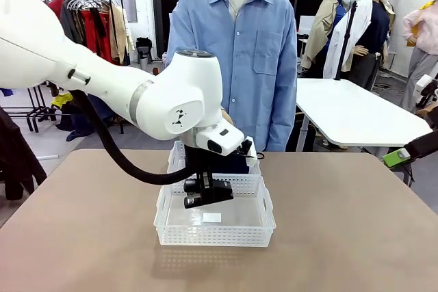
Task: Distribute items into two baskets.
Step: Place the picked Stapler into the Organizing basket as instructed by the person.
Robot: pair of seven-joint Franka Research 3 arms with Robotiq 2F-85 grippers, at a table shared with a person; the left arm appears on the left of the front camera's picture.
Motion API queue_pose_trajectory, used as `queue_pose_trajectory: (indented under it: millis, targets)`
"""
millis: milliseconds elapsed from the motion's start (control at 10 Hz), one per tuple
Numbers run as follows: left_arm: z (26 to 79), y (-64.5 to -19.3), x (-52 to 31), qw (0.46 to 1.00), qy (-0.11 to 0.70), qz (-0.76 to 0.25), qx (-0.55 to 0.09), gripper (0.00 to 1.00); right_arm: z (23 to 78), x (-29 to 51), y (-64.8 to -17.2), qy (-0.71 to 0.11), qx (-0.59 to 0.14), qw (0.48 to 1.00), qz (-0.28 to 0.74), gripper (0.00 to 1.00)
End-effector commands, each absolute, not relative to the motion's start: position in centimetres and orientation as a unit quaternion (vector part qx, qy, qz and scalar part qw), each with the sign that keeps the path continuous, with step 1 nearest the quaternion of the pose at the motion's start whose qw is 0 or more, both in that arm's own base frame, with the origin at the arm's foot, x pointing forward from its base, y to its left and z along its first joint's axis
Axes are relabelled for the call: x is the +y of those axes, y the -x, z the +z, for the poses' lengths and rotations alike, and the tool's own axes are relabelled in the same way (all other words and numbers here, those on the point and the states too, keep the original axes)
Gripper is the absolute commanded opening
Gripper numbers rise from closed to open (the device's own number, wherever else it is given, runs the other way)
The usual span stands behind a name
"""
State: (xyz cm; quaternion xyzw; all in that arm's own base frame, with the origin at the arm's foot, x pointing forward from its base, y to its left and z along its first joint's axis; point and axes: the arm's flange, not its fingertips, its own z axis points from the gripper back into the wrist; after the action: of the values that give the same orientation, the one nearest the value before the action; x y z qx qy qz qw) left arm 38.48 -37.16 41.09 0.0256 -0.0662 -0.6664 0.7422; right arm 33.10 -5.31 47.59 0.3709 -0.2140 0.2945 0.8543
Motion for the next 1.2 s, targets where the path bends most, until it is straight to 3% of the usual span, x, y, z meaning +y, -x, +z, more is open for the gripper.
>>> queue_pose_trajectory:
  millis: [0, 1100]
  targets:
    - [40.1, -39.0, -37.4, 0.734, -0.005, -0.676, -0.062, 0.0, 47.7, -5.2, -33.1, -0.368, -0.214, 0.856, 0.295, 1.0]
    - [34.0, -39.1, -39.5, 0.717, 0.017, -0.696, -0.038, 0.0, 47.7, -5.2, -33.1, -0.368, -0.214, 0.856, 0.295, 1.0]
